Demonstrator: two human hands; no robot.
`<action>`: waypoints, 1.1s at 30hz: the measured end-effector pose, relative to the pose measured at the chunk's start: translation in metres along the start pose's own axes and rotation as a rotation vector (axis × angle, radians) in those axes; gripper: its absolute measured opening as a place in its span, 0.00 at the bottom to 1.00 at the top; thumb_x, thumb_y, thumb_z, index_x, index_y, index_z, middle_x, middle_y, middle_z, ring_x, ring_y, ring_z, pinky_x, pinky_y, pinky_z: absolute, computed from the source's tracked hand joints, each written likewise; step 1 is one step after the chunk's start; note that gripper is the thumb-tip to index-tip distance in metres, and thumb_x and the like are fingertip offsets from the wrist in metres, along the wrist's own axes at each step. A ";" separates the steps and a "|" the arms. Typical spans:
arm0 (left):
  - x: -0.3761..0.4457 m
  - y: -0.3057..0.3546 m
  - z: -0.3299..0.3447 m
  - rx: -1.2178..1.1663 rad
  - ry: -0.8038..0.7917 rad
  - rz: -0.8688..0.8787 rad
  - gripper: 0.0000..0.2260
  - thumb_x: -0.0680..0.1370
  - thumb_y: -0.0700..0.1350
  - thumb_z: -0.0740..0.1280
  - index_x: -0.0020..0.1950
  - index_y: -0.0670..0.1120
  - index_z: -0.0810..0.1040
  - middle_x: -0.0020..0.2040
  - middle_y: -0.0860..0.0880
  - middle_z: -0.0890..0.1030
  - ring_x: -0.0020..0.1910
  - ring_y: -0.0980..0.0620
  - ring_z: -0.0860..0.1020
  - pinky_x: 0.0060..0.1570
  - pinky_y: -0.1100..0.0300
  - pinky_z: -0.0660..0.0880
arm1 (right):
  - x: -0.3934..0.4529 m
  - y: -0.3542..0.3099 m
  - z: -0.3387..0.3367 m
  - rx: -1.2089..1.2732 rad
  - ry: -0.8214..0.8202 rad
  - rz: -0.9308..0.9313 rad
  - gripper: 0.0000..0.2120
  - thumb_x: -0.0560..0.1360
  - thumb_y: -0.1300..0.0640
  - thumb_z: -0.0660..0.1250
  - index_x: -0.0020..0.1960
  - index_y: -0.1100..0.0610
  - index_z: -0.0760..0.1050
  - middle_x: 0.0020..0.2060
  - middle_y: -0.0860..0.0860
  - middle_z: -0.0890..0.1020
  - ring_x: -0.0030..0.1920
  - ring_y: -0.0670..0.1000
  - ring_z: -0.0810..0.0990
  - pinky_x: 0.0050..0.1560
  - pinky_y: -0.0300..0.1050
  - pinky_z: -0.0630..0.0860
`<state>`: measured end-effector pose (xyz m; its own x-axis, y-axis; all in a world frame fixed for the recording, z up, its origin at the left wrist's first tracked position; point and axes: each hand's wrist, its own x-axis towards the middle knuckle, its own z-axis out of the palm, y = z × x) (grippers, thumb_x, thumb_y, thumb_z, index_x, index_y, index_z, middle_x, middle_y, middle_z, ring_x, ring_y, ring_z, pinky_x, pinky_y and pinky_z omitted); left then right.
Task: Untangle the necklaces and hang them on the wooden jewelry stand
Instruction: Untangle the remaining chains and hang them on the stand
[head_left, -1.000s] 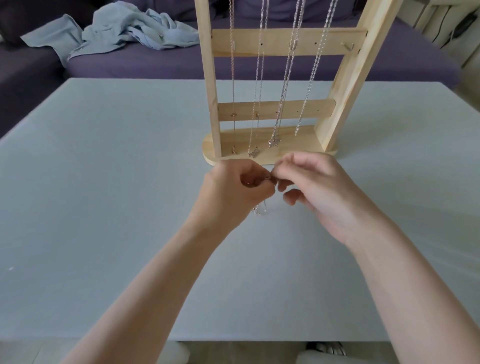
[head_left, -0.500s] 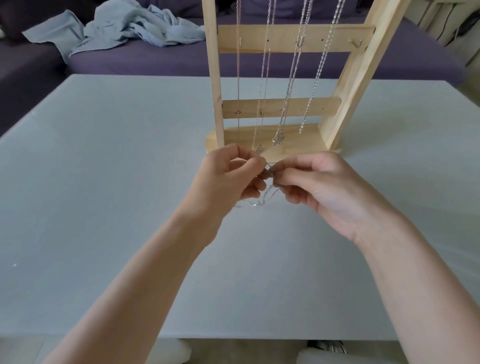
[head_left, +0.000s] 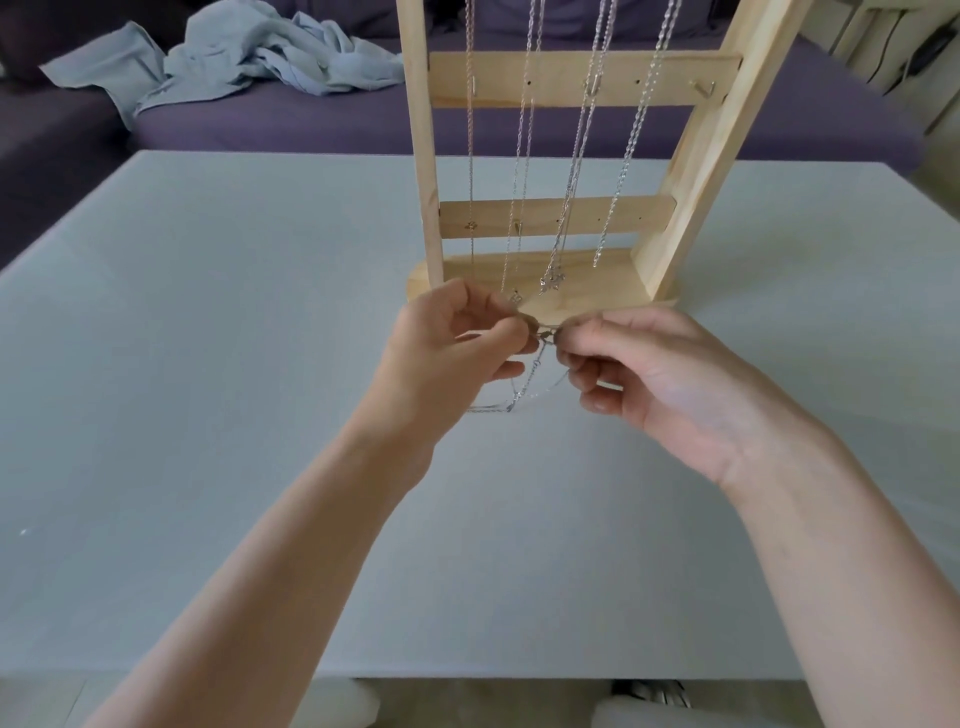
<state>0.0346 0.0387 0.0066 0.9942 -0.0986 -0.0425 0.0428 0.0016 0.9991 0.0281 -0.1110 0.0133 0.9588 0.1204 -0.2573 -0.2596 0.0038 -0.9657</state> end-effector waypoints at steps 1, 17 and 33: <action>0.000 0.000 0.000 -0.022 0.000 -0.015 0.08 0.76 0.34 0.63 0.40 0.44 0.73 0.42 0.45 0.82 0.40 0.54 0.82 0.39 0.65 0.78 | 0.000 0.000 0.000 -0.010 -0.014 0.003 0.10 0.73 0.65 0.65 0.34 0.59 0.76 0.32 0.53 0.73 0.30 0.47 0.69 0.27 0.36 0.66; 0.002 0.003 0.001 0.051 0.124 -0.129 0.06 0.79 0.40 0.61 0.42 0.45 0.71 0.28 0.53 0.73 0.24 0.56 0.67 0.29 0.66 0.66 | -0.003 0.005 -0.005 -0.116 -0.061 0.029 0.09 0.73 0.63 0.65 0.36 0.56 0.69 0.25 0.47 0.64 0.26 0.47 0.64 0.26 0.35 0.61; -0.002 -0.006 -0.016 0.444 0.139 0.056 0.08 0.75 0.41 0.67 0.37 0.49 0.80 0.32 0.53 0.81 0.31 0.59 0.79 0.40 0.67 0.75 | -0.005 -0.005 -0.007 -0.098 0.166 -0.236 0.04 0.74 0.61 0.67 0.44 0.58 0.81 0.18 0.41 0.60 0.21 0.43 0.55 0.23 0.34 0.52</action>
<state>0.0344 0.0549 0.0006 0.9989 0.0239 0.0415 -0.0273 -0.4258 0.9044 0.0250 -0.1186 0.0190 0.9992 -0.0361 -0.0196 -0.0226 -0.0839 -0.9962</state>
